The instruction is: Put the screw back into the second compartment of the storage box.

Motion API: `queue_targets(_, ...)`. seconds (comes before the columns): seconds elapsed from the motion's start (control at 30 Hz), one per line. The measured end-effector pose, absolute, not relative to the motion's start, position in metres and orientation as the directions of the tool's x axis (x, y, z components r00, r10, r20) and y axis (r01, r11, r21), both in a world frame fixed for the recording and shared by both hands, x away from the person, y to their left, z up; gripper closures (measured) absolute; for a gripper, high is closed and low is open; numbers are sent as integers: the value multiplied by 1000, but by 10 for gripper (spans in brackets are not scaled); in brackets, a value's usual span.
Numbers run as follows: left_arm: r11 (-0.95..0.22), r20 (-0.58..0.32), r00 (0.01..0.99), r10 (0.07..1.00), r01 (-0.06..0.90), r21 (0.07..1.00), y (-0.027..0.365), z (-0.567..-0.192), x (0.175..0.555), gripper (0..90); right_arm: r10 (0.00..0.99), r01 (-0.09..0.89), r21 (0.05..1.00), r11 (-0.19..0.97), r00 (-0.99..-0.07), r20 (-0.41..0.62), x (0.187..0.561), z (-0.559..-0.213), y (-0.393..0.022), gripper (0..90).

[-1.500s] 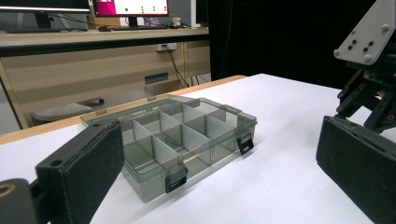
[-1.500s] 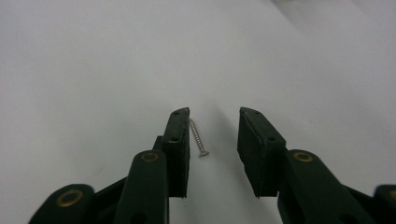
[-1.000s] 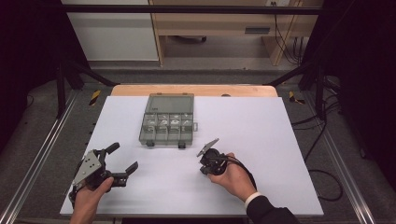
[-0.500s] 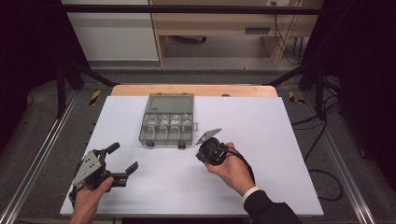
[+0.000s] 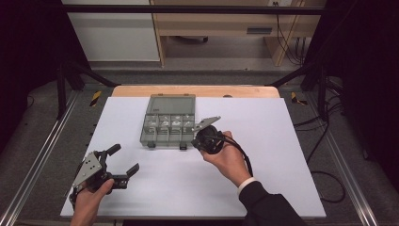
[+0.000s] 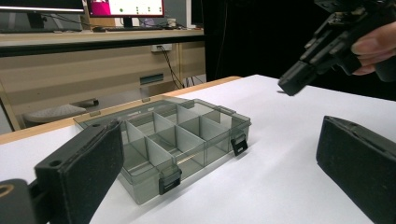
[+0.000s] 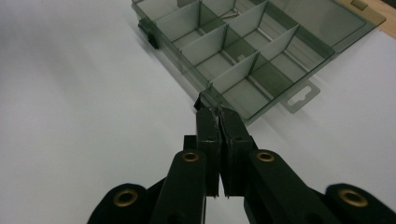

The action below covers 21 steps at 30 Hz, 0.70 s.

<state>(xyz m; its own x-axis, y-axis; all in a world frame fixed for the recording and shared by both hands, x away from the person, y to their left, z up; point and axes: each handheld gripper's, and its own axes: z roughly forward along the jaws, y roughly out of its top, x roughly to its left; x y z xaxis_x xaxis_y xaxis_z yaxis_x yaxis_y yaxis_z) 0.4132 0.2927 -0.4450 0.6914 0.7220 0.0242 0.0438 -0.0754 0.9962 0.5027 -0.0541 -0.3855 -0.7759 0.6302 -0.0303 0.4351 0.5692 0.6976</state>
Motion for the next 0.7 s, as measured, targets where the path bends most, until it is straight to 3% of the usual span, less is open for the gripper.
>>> queue_targets(0.7, -68, 19, 692, 721, 44, 997, 293, -445, 413, 7, 677, 398, 775, 490, -734, -51, 553, -378, -6, 878)
